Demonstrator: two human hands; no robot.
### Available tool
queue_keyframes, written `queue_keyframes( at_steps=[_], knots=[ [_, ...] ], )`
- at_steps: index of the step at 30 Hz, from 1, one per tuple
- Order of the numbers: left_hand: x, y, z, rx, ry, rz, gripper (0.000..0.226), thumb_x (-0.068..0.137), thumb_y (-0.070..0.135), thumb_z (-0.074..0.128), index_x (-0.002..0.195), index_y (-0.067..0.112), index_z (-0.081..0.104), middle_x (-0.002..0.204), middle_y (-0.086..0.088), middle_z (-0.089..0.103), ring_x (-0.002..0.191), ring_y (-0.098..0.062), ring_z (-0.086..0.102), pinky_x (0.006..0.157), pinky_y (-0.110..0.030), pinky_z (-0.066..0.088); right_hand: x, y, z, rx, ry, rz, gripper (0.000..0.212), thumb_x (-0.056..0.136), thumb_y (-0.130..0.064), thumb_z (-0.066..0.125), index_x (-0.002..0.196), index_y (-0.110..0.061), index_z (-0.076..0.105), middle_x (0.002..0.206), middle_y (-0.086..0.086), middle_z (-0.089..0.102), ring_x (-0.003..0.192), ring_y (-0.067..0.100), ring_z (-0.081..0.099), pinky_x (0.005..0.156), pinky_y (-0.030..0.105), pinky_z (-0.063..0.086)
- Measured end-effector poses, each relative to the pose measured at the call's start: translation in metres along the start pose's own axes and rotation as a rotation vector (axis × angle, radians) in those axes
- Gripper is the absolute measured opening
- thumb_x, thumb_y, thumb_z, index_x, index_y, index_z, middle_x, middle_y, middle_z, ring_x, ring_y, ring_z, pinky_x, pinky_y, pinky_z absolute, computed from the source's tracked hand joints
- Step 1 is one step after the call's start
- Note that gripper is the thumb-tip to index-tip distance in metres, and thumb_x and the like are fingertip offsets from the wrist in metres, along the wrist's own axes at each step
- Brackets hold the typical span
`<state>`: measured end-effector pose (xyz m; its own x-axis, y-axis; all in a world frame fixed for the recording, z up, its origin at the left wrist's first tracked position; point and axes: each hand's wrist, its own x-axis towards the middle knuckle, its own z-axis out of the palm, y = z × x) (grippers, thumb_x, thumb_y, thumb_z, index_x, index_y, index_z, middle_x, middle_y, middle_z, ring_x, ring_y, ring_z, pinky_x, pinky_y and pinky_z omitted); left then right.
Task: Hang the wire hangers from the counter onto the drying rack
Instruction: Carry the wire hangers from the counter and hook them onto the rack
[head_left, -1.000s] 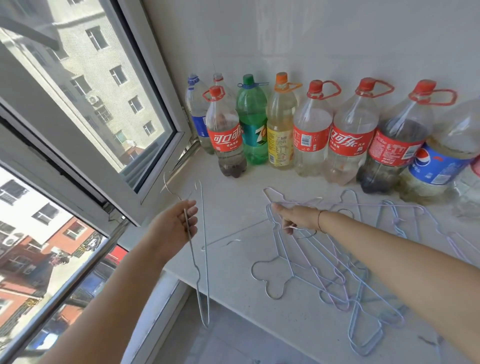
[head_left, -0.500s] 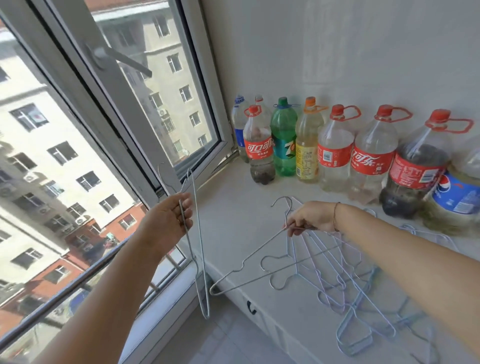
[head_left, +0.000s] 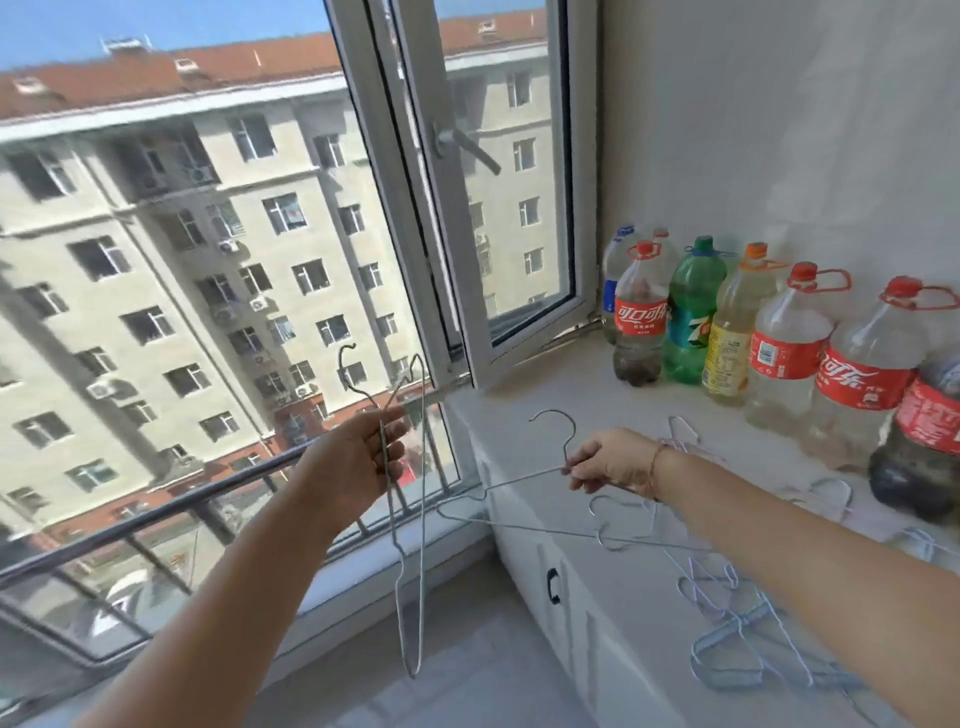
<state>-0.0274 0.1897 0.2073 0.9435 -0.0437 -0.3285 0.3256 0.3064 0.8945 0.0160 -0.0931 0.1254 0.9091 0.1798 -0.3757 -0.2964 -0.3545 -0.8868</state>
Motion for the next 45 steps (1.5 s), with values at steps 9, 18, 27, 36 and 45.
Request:
queue_keyframes(
  at_steps=[9,18,27,36,45],
  knots=[
    [-0.108,0.008,-0.113,-0.06,0.209,0.128,0.024,0.099,0.011,0.037,0.104,0.012,0.06,0.067,0.004,0.071,0.056,-0.008,0.059,0.052,-0.018,0.045,-0.027,-0.065,0.133,0.377,-0.296,0.049,0.018,0.09,0.007,0.048,0.089,-0.007,0.06,0.063,0.002,0.071,0.049,0.005,0.064,0.036,0.01,0.032],
    [-0.24,0.013,-0.248,-0.133,0.453,0.172,0.028,0.097,0.012,0.044,0.119,-0.001,0.052,0.08,-0.006,0.072,0.056,-0.01,0.057,0.041,-0.018,0.044,-0.099,-0.132,0.318,0.541,-0.507,0.063,0.012,0.088,0.002,0.054,0.086,-0.004,0.064,0.06,0.004,0.069,0.05,0.006,0.065,0.047,0.014,0.039],
    [-0.387,0.026,-0.385,-0.108,0.622,0.218,0.016,0.096,0.012,0.047,0.099,0.003,0.061,0.076,-0.006,0.064,0.058,-0.013,0.055,0.046,-0.021,0.046,-0.201,-0.18,0.51,0.65,-0.64,0.084,0.009,0.089,0.005,0.048,0.093,0.004,0.057,0.07,0.013,0.062,0.045,0.011,0.063,0.04,0.016,0.048],
    [-0.5,0.083,-0.49,-0.129,0.788,0.317,0.014,0.093,0.004,0.05,0.098,-0.003,0.061,0.07,-0.011,0.07,0.05,-0.013,0.059,0.046,-0.022,0.048,-0.268,-0.259,0.641,0.698,-0.856,-0.002,0.008,0.082,-0.002,0.058,0.089,0.001,0.059,0.059,0.009,0.068,0.05,0.011,0.067,0.042,0.014,0.05],
    [-0.541,0.159,-0.583,-0.057,0.975,0.484,0.024,0.092,0.011,0.052,0.111,-0.002,0.062,0.09,-0.015,0.069,0.06,-0.015,0.057,0.04,-0.022,0.042,-0.289,-0.353,0.752,0.573,-0.963,-0.265,0.007,0.086,-0.007,0.058,0.085,-0.003,0.063,0.055,0.001,0.068,0.044,0.005,0.061,0.038,0.012,0.041]
  ],
)
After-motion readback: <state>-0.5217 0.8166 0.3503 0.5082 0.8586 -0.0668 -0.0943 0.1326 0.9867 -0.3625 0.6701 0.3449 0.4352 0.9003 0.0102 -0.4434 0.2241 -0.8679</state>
